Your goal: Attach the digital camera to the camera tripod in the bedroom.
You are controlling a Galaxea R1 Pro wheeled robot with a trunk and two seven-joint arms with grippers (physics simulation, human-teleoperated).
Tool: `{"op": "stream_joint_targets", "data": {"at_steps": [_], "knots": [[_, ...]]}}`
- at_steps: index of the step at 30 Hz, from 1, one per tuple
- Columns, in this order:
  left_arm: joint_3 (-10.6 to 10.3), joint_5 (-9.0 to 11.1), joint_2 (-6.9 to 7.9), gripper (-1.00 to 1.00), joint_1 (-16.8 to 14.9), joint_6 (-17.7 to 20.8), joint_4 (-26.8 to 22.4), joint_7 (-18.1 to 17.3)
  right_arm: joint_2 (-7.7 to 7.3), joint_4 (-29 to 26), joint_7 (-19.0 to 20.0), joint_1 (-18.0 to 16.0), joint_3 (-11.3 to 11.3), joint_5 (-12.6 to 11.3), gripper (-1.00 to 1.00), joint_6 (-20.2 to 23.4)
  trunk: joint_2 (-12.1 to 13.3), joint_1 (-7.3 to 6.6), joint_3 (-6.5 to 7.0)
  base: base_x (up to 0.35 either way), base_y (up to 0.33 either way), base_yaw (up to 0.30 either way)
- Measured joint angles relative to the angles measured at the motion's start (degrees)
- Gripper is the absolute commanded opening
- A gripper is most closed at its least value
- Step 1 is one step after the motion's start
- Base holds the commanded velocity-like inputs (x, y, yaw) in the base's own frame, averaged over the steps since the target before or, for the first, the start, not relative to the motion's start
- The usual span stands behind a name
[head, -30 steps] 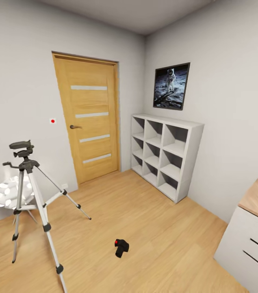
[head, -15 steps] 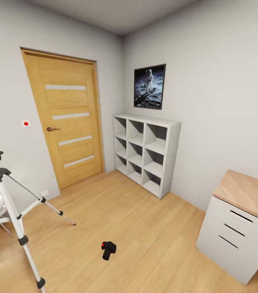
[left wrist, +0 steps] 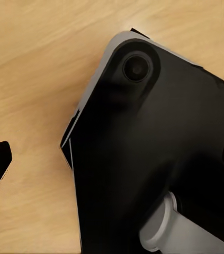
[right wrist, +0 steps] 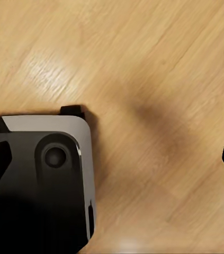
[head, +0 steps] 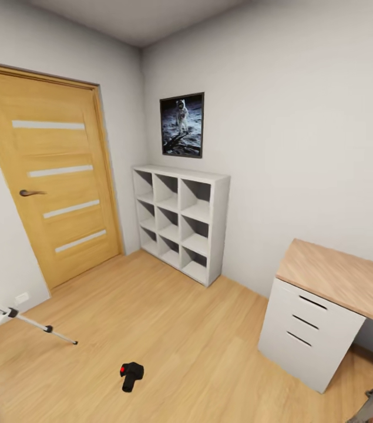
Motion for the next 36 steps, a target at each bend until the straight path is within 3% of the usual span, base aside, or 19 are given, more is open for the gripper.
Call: {"op": "stream_joint_targets", "data": {"at_steps": [8, 22, 28, 36], "knots": [[0.12, -1.30, 0.08, 1.00, 0.00, 0.15, 0.06, 0.00, -0.05, -0.05, 0.04, 0.20, 0.10, 0.09, 1.00, 0.03, -0.01, 0.00, -0.01, 0.296, -0.105, -0.070], [0.55, -0.73, 0.09, 1.00, 0.00, -0.55, 0.04, 0.16, 0.47, -0.08, -0.22, 0.21, 0.60, 0.28, 1.00, 0.04, -0.01, 0.00, -0.01, 0.303, -0.144, -0.001], [0.68, -0.58, 0.09, 1.00, 0.00, -0.62, 0.03, 0.19, 1.56, -0.07, -0.67, 0.23, 0.59, 0.28, 1.00, 0.02, -0.01, 0.00, -0.01, 0.302, -0.148, 0.000], [0.66, -0.63, 0.07, 1.00, 0.00, -0.68, 0.03, 0.28, 1.93, -0.07, -0.76, 0.20, 0.59, 0.27, 1.00, -0.03, -0.01, 0.00, -0.01, 0.302, -0.148, 0.000]]}}
